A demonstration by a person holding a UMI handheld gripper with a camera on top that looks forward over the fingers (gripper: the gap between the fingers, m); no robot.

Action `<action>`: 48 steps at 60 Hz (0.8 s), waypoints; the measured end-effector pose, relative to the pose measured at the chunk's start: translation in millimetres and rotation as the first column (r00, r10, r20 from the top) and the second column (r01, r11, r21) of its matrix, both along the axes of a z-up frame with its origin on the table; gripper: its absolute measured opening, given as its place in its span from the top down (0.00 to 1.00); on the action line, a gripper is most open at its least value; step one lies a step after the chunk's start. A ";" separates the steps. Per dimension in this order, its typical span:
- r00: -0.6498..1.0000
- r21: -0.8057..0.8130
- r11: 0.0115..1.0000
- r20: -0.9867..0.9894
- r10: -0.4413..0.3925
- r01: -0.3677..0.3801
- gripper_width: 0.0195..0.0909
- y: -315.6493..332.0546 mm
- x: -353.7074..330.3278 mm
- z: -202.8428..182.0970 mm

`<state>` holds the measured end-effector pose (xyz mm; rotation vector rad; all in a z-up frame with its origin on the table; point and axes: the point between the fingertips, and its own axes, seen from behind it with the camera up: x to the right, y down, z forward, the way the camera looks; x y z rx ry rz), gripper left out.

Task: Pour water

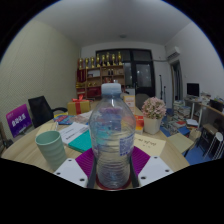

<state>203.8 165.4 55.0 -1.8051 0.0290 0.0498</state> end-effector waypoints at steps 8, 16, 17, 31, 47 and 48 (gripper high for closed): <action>0.999 0.010 1.000 0.016 -0.029 0.029 0.44 0.0 -0.1 3.1; 0.995 -0.057 0.994 0.042 -0.095 0.098 0.08 -18.6 9.3 -3.3; 0.994 -0.057 0.993 0.046 -0.100 0.103 0.07 -23.3 9.0 -1.4; 0.989 -0.051 0.988 0.040 -0.144 0.146 0.10 -118.2 -19.1 56.0; 0.980 -0.042 0.981 0.065 -0.186 0.189 0.10 -265.9 -113.8 141.3; 0.980 -0.046 0.980 0.064 -0.189 0.192 0.10 -274.5 -119.7 144.6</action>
